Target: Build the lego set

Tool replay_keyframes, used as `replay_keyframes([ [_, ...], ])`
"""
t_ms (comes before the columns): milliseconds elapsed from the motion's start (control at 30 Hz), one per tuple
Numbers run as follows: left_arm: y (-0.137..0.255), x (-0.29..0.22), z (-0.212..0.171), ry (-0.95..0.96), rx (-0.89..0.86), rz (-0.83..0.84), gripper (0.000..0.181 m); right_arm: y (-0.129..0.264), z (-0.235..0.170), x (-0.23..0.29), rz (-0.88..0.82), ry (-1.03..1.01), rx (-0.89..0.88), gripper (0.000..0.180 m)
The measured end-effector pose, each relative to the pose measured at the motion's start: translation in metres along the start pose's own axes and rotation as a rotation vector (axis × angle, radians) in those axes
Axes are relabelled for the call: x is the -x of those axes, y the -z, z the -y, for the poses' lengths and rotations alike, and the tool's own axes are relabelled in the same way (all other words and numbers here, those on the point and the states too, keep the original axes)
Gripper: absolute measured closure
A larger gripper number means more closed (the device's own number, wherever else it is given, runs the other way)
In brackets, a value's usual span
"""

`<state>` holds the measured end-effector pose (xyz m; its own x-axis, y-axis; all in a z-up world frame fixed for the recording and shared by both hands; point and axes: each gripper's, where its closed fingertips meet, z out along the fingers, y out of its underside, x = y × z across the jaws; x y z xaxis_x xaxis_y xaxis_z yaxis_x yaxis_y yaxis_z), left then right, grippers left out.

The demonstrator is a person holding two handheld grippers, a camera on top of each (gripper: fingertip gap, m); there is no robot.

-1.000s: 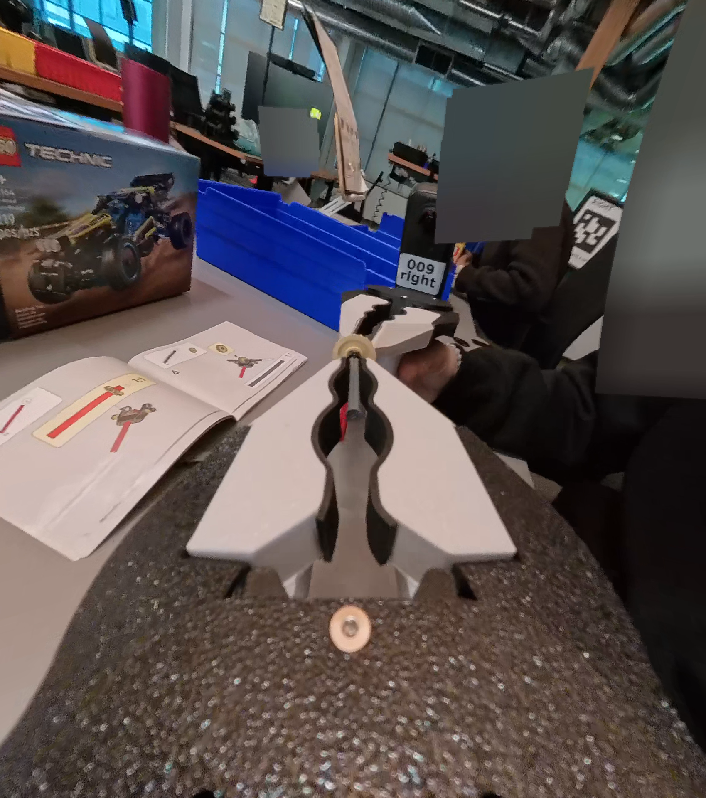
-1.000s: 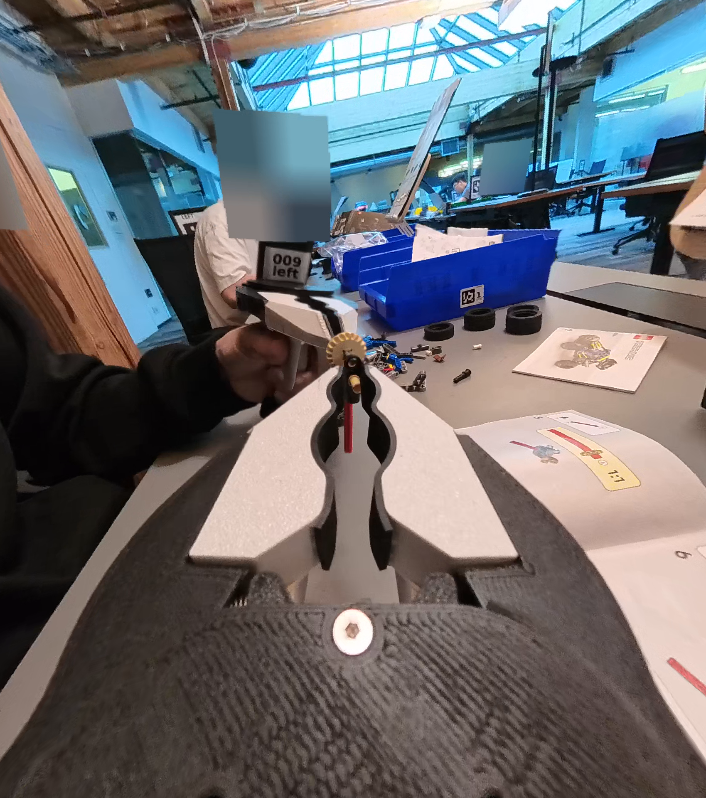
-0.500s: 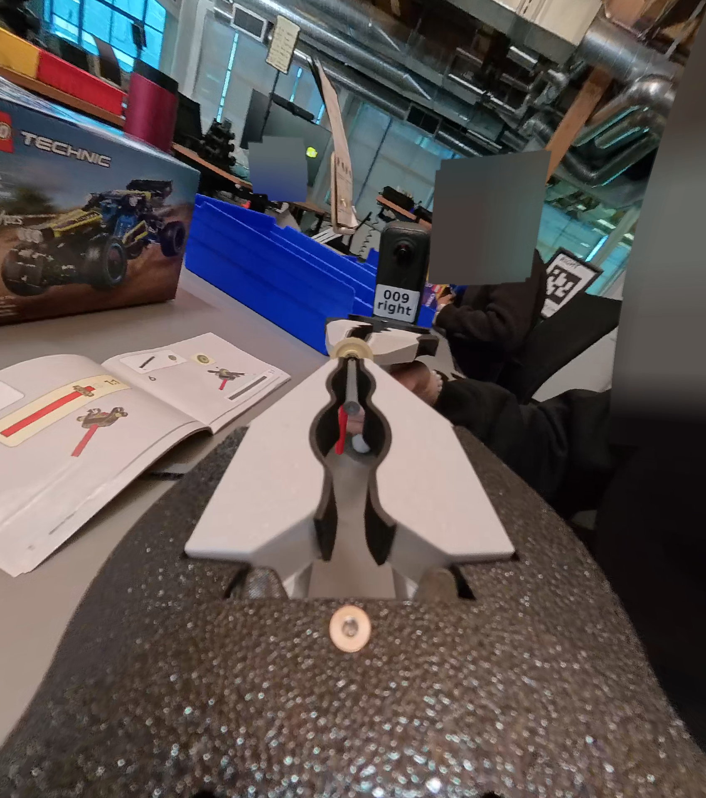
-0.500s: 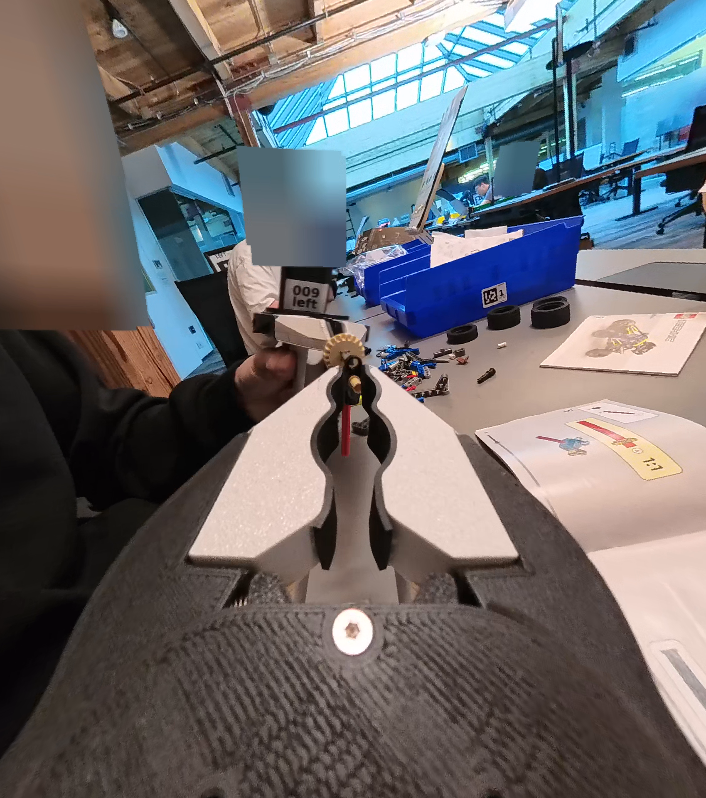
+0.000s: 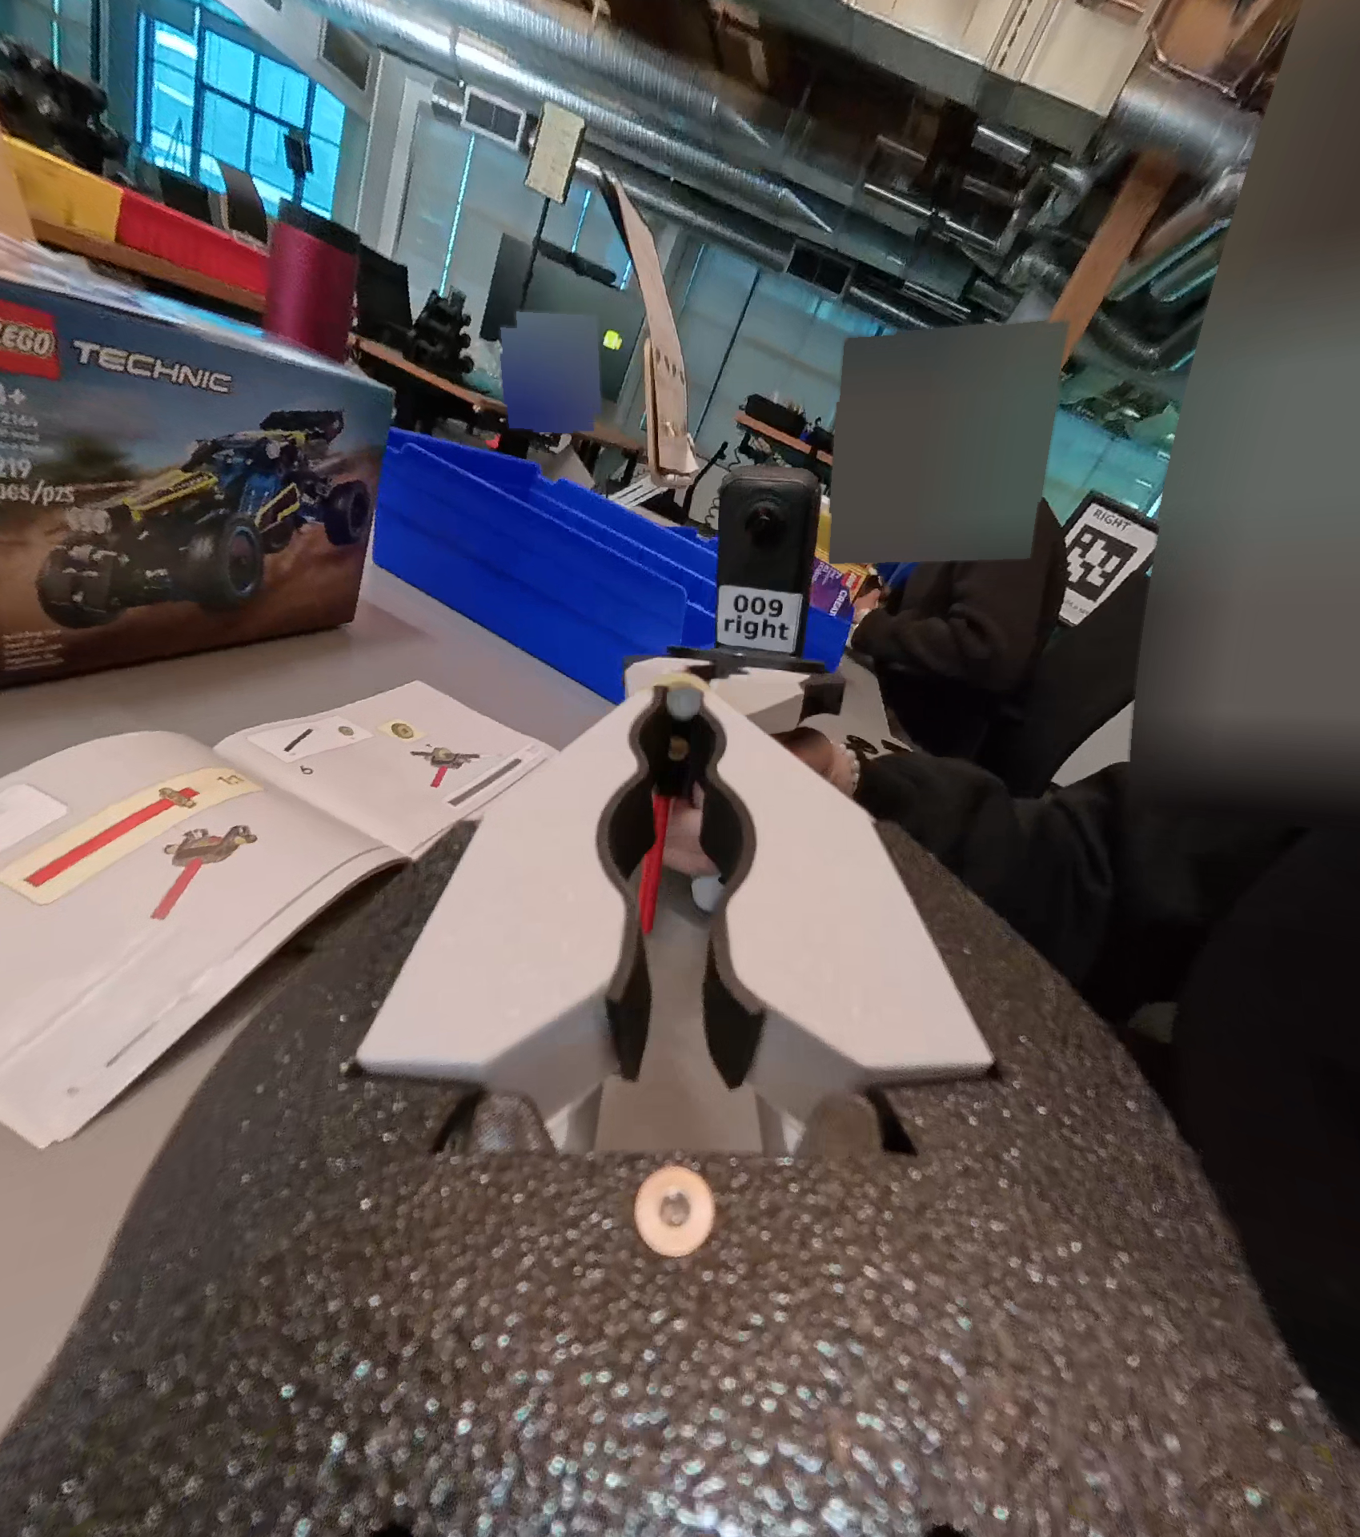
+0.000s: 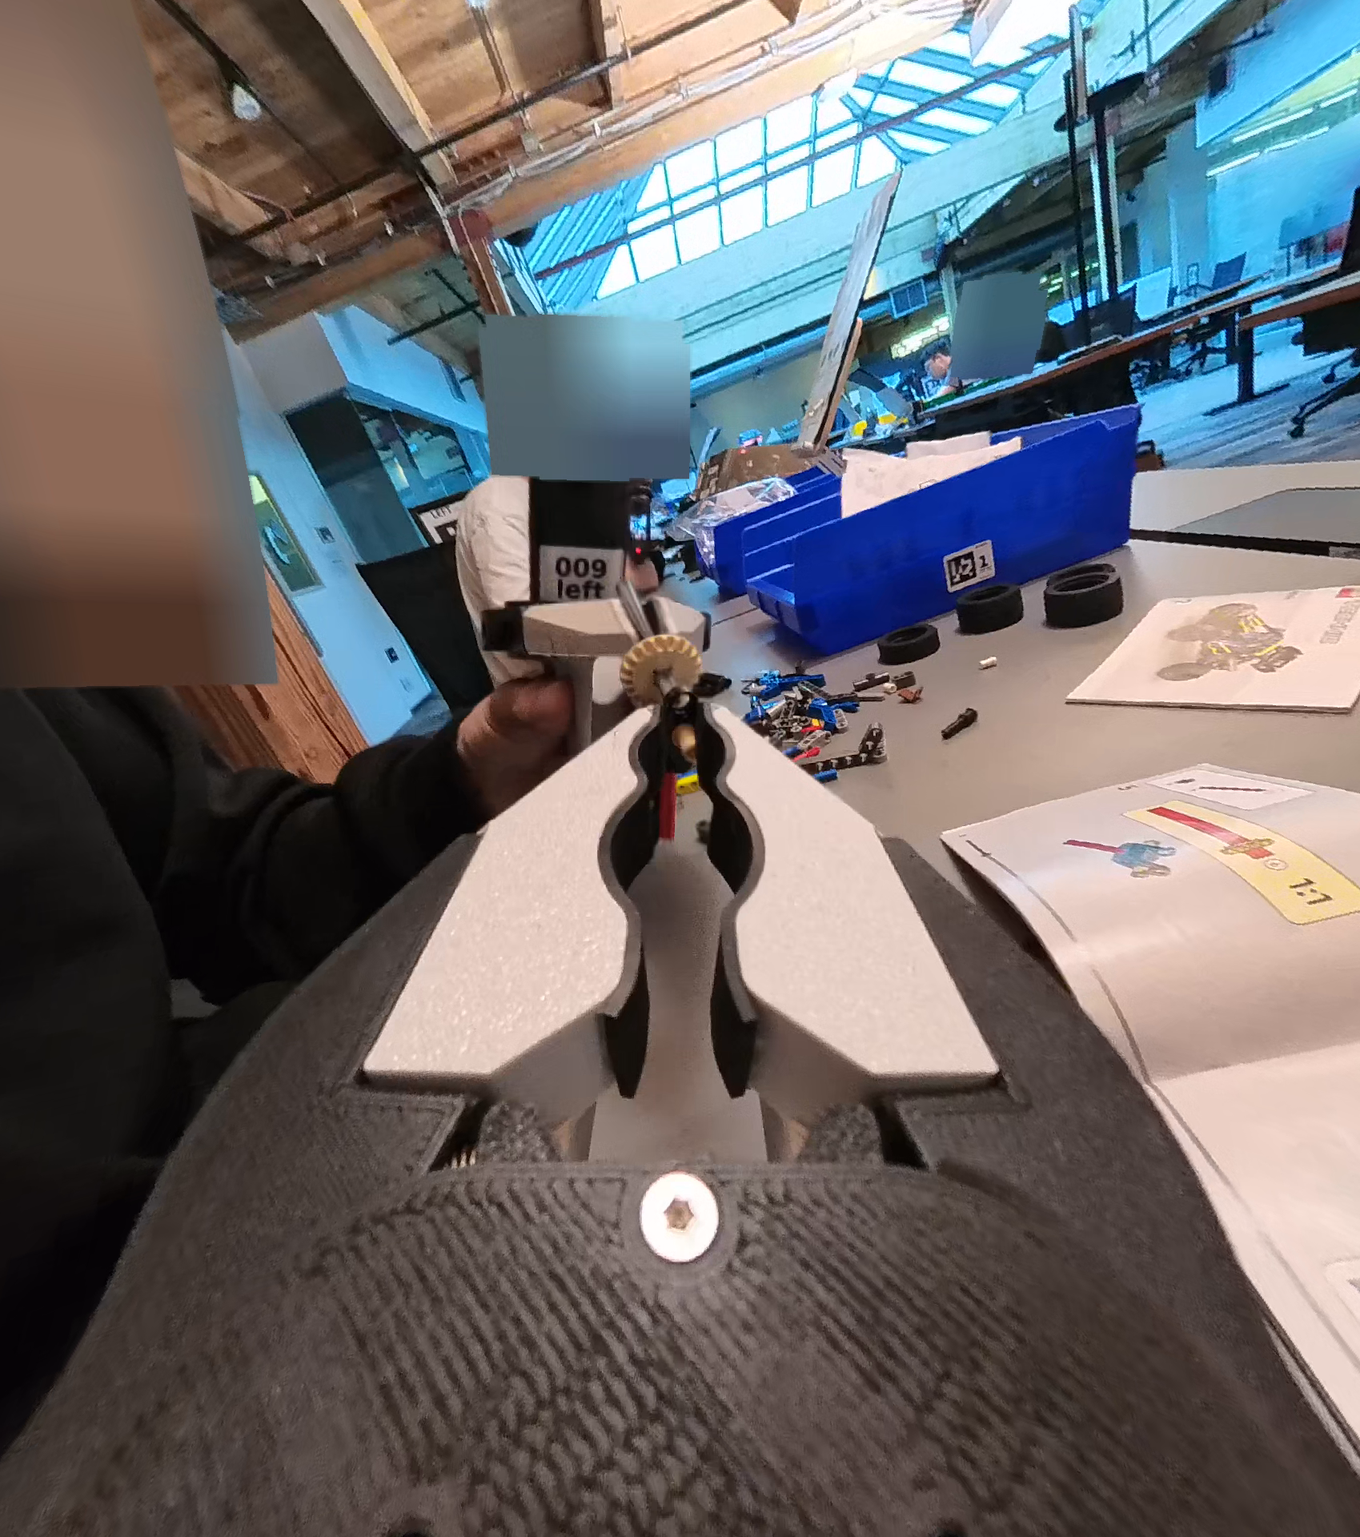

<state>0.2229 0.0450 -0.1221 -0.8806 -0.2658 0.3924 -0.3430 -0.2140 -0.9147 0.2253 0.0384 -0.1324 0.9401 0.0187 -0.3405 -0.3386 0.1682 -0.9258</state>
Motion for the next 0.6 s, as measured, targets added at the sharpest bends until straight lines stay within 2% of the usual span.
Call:
replay_keyframes([
  [100, -0.005, -0.009, 0.005, -0.083, 0.017, -0.003, 0.178, -0.006, -0.007, 0.006, 0.01, 0.064, 0.054, 0.175],
  [267, 0.008, 0.0, 0.004, -0.18, 0.112, 0.061, 0.177, -0.005, 0.001, 0.001, -0.001, 0.055, -0.001, 0.176],
  [333, 0.013, 0.002, 0.004, -0.191, 0.126, 0.063, 0.166, -0.005, -0.001, 0.002, 0.001, 0.065, 0.011, 0.175],
  [433, 0.024, 0.005, 0.0, -0.249, 0.204, 0.063, 0.163, -0.003, 0.001, 0.0, -0.005, 0.038, 0.003, 0.175],
  [600, 0.034, 0.002, 0.002, -0.34, 0.293, 0.113, 0.147, -0.001, -0.003, -0.003, -0.023, 0.055, 0.045, 0.175],
])
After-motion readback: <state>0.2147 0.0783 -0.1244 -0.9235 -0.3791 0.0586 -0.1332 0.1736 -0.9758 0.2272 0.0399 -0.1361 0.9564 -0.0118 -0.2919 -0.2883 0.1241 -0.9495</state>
